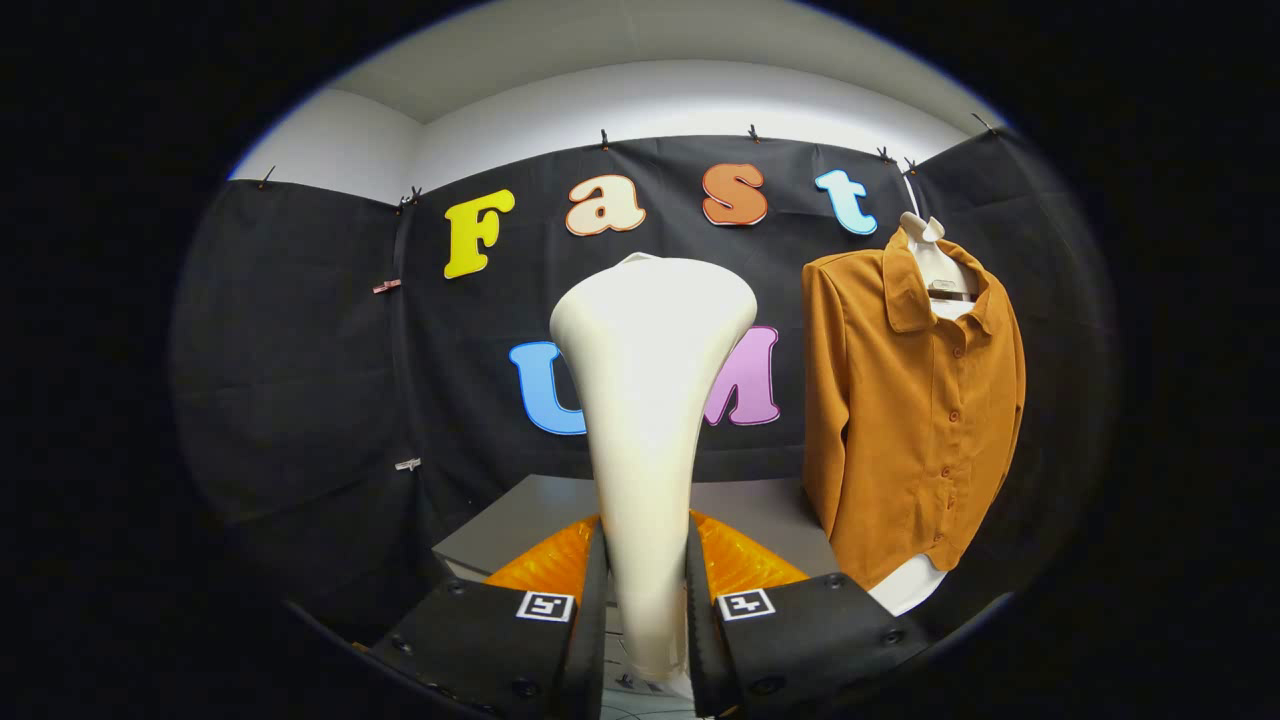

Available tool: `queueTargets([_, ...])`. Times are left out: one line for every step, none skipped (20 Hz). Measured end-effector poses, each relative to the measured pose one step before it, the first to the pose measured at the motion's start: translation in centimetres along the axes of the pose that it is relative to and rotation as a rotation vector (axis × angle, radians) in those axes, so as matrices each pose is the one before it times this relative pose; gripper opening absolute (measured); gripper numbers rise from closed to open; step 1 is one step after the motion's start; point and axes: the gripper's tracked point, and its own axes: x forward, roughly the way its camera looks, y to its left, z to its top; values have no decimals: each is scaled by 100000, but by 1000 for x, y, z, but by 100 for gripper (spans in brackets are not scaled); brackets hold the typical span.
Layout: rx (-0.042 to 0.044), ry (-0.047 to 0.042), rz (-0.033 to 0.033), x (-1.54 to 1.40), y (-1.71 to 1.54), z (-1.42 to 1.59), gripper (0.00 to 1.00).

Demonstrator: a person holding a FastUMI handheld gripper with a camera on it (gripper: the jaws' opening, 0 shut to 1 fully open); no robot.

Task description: Iron the clothes twice with a garment steamer, once on the left side and once on the right side.

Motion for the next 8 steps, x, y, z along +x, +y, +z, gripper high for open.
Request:
queueTargets([81,64,173,33,-20,-33,37])
queueTargets([145,-5,41,-72,-57,-32,38])
queueTargets([47,43,16,-1,-45,-52,38])
queueTargets([86,12,108,-7,-26,-17,38])
queueTargets([63,-95,158,-10,-22,60,38])
queueTargets([-50,-17,-52,6,-78,2,37])
queueTargets([-23,88,-100,-34,-53,-33,37])
queueTargets([11,24,10,-51,-50,-97,37])
